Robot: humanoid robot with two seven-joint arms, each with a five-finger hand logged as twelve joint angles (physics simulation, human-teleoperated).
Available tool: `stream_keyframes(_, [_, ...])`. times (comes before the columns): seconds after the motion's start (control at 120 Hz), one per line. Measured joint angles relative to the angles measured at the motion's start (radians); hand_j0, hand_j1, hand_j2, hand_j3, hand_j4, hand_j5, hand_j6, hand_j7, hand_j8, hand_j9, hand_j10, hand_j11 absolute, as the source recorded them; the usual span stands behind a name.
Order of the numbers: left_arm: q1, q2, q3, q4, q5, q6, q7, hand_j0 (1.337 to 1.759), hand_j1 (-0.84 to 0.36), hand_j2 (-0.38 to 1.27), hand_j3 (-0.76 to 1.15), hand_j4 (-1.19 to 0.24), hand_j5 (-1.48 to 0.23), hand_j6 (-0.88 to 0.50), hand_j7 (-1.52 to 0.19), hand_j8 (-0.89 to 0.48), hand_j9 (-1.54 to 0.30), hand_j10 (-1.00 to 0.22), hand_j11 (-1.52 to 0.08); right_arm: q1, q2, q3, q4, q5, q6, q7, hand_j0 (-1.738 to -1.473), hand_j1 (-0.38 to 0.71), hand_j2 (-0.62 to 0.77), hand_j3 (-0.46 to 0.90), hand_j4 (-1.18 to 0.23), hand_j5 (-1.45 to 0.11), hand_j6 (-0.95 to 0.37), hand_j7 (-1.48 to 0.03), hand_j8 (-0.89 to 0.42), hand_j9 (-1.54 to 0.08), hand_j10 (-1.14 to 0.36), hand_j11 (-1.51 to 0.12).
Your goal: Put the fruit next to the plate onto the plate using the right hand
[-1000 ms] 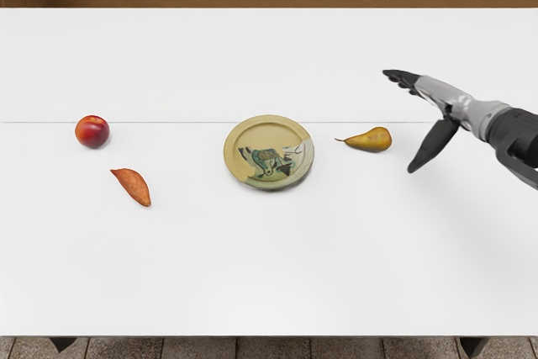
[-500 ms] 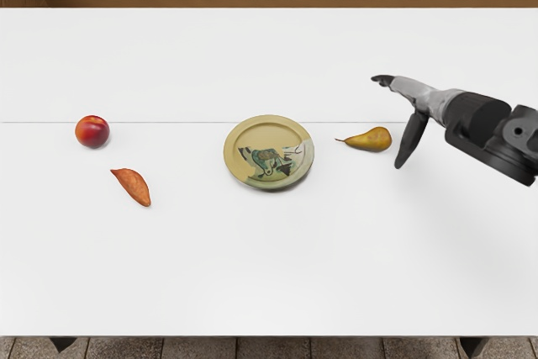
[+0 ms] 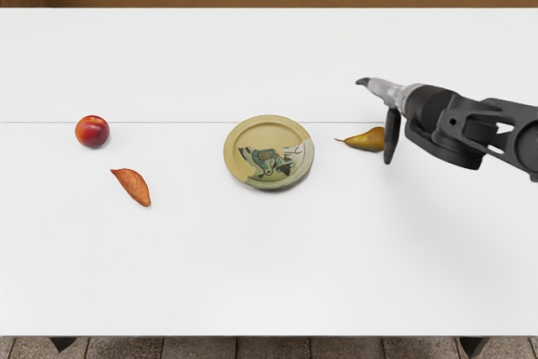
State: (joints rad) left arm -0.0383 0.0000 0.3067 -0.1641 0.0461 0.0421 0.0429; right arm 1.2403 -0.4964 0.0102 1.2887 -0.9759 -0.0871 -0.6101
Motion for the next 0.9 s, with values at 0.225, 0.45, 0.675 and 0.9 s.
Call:
stream_keyframes(0.225, [0.000,0.000,0.000,0.000,0.000,0.000,0.000,1.658,0.35,0.00,0.00,0.00,0.00,0.00,0.00,0.00,0.00,0.00,0.00,-0.016,0.015,-0.013,-0.008,-0.007,-0.014,-0.001,-1.658,-0.16,-0.03,0.00,-0.16,-0.20,-0.16,-0.20,-0.16,-0.20,-0.16,-0.20])
stream_keyframes(0.45, [0.000,0.000,0.000,0.000,0.000,0.000,0.000,1.658,0.35,0.00,0.00,0.00,0.00,0.00,0.00,0.00,0.00,0.00,0.00,-0.044,0.019,-0.015,-0.012,-0.046,-0.048,-0.001,-1.658,-0.08,-0.04,0.00,-0.23,-0.29,-0.23,-0.29,-0.23,-0.29,-0.23,-0.29])
stream_keyframes(0.675, [0.000,0.000,0.000,0.000,0.000,0.000,0.000,1.658,0.35,0.00,0.00,0.00,0.00,0.00,0.00,0.00,0.00,0.00,0.00,-0.071,0.047,-0.016,-0.029,-0.072,-0.071,-0.001,-1.658,-0.02,-0.05,0.00,-0.28,-0.36,-0.28,-0.36,-0.28,-0.36,-0.28,-0.36])
stream_keyframes(0.9, [0.000,0.000,0.000,0.000,0.000,0.000,0.000,1.658,0.35,0.00,0.00,0.00,0.00,0.00,0.00,0.00,0.00,0.00,0.00,-0.088,0.059,-0.023,-0.040,-0.093,-0.111,-0.001,-1.658,0.04,-0.06,0.00,-0.33,-0.43,-0.33,-0.43,-0.33,-0.43,-0.33,-0.43])
